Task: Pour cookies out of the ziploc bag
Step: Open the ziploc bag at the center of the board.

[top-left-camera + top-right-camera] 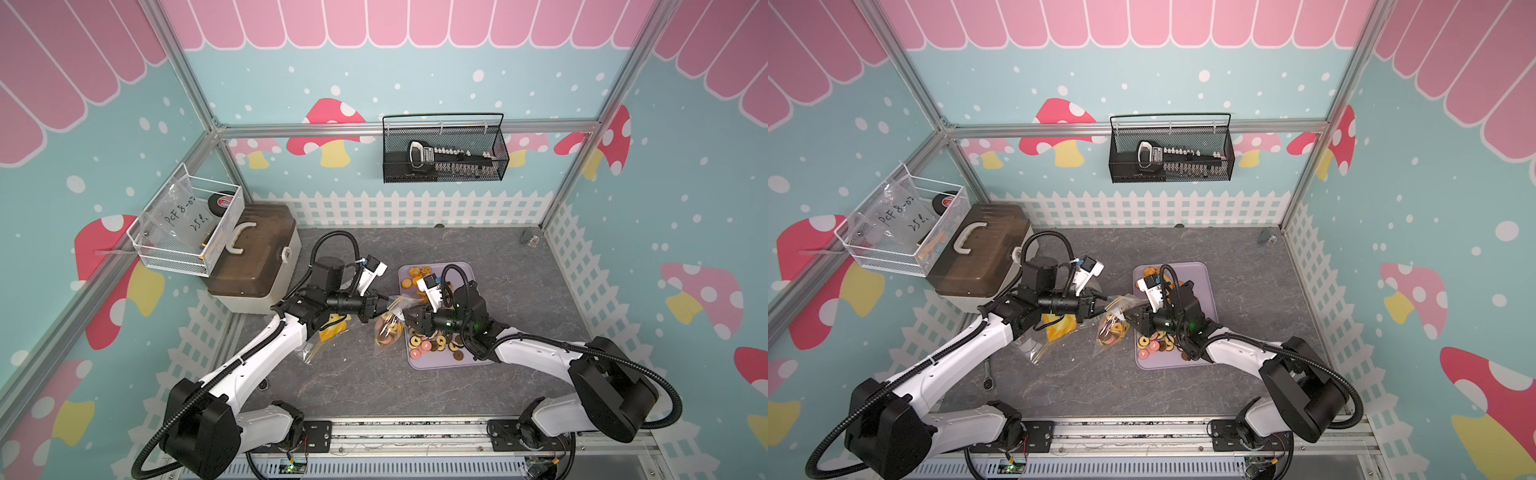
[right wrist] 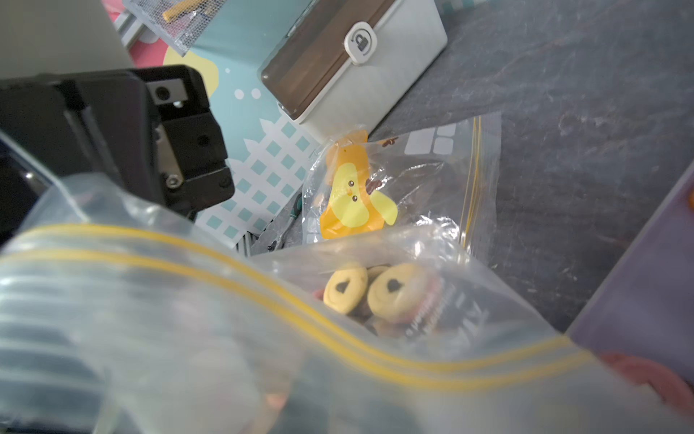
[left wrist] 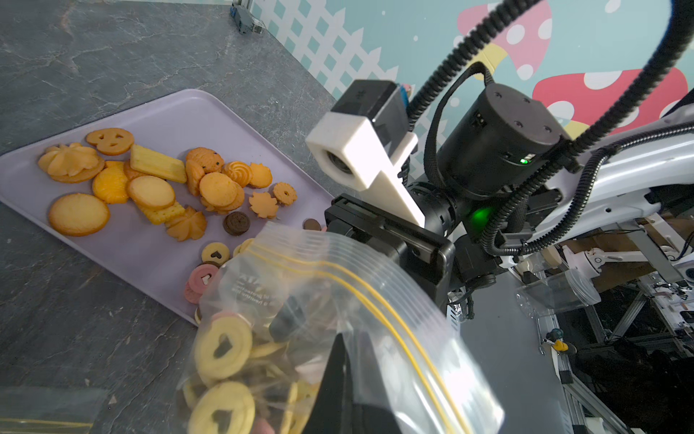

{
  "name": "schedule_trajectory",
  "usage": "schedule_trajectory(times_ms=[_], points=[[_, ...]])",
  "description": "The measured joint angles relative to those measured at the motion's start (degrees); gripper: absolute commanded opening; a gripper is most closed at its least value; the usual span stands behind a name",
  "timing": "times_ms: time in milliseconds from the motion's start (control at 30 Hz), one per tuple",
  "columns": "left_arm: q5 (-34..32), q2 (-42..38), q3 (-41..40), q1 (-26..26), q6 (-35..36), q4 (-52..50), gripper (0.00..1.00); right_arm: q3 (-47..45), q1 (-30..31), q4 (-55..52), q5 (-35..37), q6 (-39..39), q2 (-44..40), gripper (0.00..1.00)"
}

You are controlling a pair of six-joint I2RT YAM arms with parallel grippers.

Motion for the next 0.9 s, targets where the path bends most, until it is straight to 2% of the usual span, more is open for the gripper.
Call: schedule_trajectory(times_ms=[67, 367, 600, 900], points=[[0.0, 0.0, -0.2, 0.0, -0.2, 0.2, 0.0, 0.0, 0.0, 0.2, 0.2, 0.5, 0.0, 0.0], [-2.0, 0.0, -1.2, 0.2, -0.1, -0.3, 0.0, -0.6, -0.1, 0.0, 1.9, 2.0, -1.1, 0.0], [-5.5, 0.0, -4.0, 3.7, -0.2, -1.3, 0.0, -3.0, -0.9, -0.9, 3.4, 2.0, -4.3, 0.0], [-8.5, 0.0, -4.5, 5.0, -0.5, -2.1, 0.0, -4.7, -0.9, -0.8, 3.3, 2.2, -5.3, 0.0]])
